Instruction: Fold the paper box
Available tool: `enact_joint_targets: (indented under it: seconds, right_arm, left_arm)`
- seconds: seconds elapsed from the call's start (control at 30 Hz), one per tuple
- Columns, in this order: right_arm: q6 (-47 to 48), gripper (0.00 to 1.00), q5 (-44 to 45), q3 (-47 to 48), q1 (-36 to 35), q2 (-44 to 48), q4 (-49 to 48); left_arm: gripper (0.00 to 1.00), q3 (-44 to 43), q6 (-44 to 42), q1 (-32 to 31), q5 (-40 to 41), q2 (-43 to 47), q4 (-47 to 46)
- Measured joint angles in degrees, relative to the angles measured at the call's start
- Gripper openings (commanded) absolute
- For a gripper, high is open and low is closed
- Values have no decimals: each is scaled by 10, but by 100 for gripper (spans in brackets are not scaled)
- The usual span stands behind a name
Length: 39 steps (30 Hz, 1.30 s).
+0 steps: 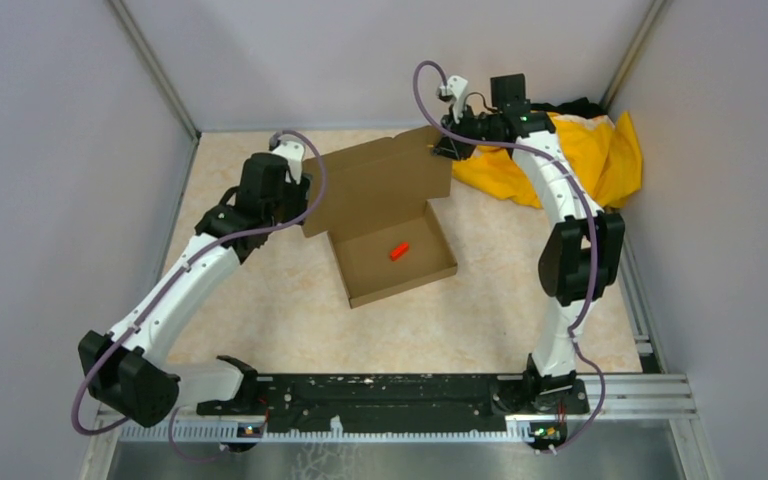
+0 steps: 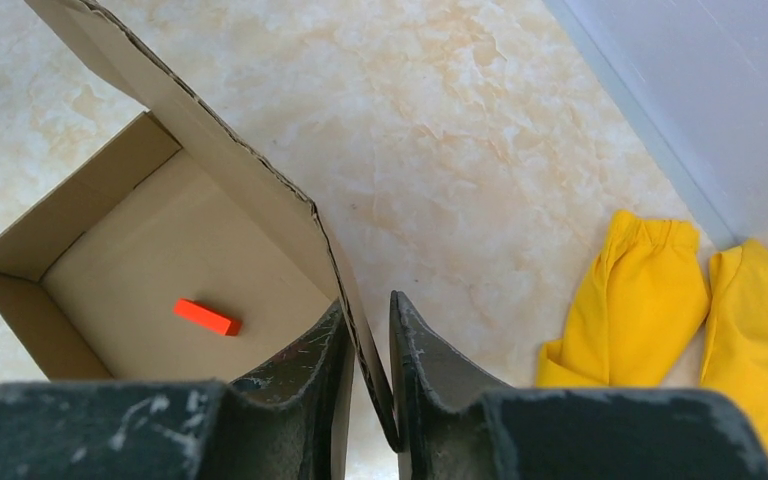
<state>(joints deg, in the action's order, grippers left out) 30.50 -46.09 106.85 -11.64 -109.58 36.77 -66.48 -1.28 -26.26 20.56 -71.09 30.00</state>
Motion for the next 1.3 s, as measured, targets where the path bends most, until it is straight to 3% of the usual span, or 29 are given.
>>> enact_joint_targets:
  seconds: [0.47, 0.9, 1.07, 1.3]
  right_arm:
    - [10, 17, 10, 9, -3, -7, 10]
    - [15, 16, 15, 9, -3, -7, 10]
    - [15, 16, 18, 10, -3, -7, 10]
    - [15, 14, 24, 10, -4, -7, 10]
  left_arm:
    - [61, -49, -97, 30, -85, -41, -21]
    - [40, -67, -114, 37, -136, -65, -30]
    - [23, -67, -114, 39, -140, -65, -30]
    - [17, -70, -110, 42, -155, -67, -31]
